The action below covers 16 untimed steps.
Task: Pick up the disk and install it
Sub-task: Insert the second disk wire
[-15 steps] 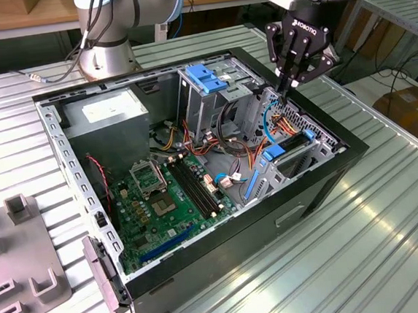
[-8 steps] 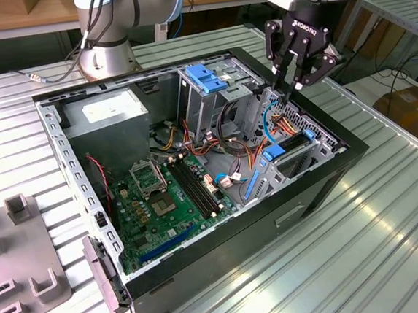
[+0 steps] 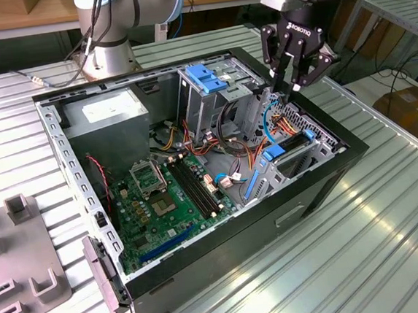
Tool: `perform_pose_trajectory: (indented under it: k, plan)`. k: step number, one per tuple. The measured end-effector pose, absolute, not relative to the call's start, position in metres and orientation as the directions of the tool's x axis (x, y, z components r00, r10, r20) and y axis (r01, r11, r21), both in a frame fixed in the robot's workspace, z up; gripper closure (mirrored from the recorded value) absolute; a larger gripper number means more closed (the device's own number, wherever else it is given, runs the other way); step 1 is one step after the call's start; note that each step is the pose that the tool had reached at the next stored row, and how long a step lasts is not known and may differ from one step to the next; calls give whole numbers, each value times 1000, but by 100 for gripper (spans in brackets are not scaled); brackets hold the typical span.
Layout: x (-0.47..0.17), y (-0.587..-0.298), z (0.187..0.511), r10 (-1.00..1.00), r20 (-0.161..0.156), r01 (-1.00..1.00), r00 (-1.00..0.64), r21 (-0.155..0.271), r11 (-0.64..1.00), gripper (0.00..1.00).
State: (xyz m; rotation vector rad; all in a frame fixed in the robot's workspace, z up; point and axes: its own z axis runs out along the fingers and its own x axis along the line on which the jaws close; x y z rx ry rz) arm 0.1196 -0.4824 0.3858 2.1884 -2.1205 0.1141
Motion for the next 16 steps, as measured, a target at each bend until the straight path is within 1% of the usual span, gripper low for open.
perform_pose_trajectory:
  k: [3,7,9,11,12,13,14,15,16]
  plan:
    - [118,-478,383,-992,120,-999,32,14,-30,60]
    - [118,-474,379,-991,132,-999,32,15,-30,60]
    - [118,-474,377,-990,136,-999,32,15,-30,62]
    - [118,-474,376,-989,142,-999,32,15,-30,75]
    - [118,-474,375,-989,144,-999,32,15,-30,79]
    - [118,-473,375,-989,145,-999,32,15,-30,79]
    - [118,-474,374,-989,145,-999,32,15,-30,86]
    - [118,-474,374,-989,145,-999,32,15,-30,90]
    - [118,-474,374,-989,145,-999,32,15,-30,90]
